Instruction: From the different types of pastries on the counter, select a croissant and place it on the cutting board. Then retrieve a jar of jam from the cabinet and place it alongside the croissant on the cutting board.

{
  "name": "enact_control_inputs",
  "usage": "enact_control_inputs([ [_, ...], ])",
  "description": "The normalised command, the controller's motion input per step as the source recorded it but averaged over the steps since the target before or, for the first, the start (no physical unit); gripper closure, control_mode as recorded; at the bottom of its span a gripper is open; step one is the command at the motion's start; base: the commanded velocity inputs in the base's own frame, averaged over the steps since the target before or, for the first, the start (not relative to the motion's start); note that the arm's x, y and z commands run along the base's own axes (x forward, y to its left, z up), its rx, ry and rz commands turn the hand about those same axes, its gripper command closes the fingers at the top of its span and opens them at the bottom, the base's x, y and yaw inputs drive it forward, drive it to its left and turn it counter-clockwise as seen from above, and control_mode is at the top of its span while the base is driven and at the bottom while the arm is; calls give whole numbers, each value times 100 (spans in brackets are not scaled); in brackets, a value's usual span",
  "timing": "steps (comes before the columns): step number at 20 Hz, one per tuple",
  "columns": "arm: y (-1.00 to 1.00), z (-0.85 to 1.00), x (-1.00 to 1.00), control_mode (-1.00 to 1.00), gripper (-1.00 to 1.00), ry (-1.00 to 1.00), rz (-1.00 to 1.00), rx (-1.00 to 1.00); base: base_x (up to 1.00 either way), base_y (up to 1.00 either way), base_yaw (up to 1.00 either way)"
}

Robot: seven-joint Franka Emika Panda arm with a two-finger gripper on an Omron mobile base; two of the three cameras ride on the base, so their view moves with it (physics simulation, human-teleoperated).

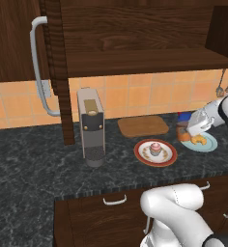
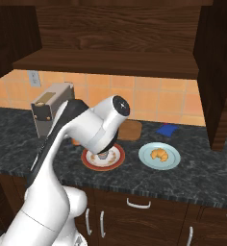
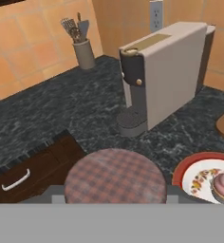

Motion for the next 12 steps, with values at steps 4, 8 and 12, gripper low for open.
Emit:
enact_control_inputs([
  [4, 0, -18, 0, -100, 100, -21, 12, -3, 0, 0, 0],
  [8, 0, 10, 39, -100, 100, -12, 6, 0, 0, 0, 0],
  [12, 0, 9, 40, -100, 100, -2, 8, 0, 0, 0, 0],
])
